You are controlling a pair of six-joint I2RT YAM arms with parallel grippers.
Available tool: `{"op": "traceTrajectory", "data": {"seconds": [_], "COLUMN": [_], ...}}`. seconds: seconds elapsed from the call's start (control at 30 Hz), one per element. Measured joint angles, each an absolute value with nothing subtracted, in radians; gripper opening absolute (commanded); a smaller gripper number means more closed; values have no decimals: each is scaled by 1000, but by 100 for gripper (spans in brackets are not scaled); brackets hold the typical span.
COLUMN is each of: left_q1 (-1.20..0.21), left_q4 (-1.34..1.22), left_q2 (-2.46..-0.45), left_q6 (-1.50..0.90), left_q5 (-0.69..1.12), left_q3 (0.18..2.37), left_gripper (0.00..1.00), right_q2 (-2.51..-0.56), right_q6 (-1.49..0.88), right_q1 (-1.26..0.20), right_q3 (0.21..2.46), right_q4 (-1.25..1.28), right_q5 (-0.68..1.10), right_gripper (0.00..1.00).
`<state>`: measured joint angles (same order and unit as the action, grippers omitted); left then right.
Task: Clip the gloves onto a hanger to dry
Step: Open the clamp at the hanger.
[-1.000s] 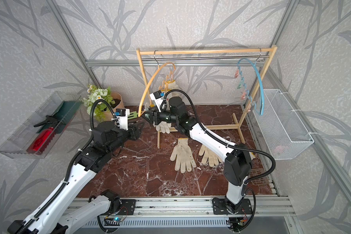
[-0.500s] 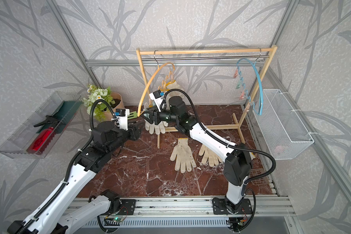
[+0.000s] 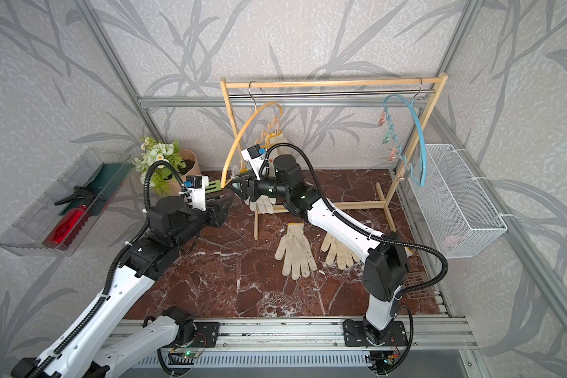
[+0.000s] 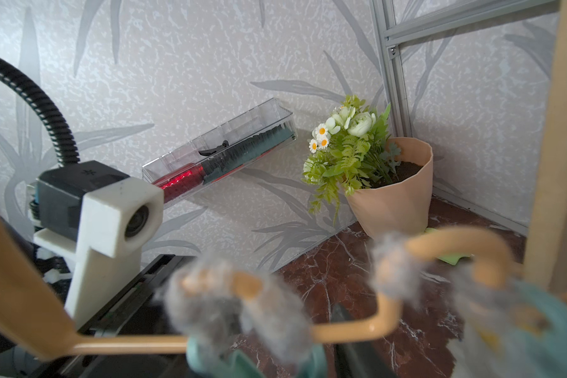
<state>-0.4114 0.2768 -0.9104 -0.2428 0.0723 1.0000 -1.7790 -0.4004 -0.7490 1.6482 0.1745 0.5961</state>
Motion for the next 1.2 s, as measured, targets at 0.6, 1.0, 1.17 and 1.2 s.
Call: {"op": "traceTrajectory", "data": {"seconds": [0.6,1.0,1.17,1.2], "left_q1": [-411,-411,-411,-411], "left_q4": [279,282,284,284], "left_q2": [-883,-871,-871,-871], "left_q6": [-244,-244,-244,-244], "left_q5": [72,72,72,72], "left_q3": [997,997,997,997], "left_gripper": [52,52,52,52], "right_q2": [-1750,-1775,-1800,-1803], "right_q6": [-422,-418,-414,-413], "right_q1": [-748,-748,-748,-748], "right_q3": [1648,1651,1656,1656], "right_q4": [175,171,165,160], "right_q5": [604,602,600,599], "right_gripper": [50,57,58,58]}}
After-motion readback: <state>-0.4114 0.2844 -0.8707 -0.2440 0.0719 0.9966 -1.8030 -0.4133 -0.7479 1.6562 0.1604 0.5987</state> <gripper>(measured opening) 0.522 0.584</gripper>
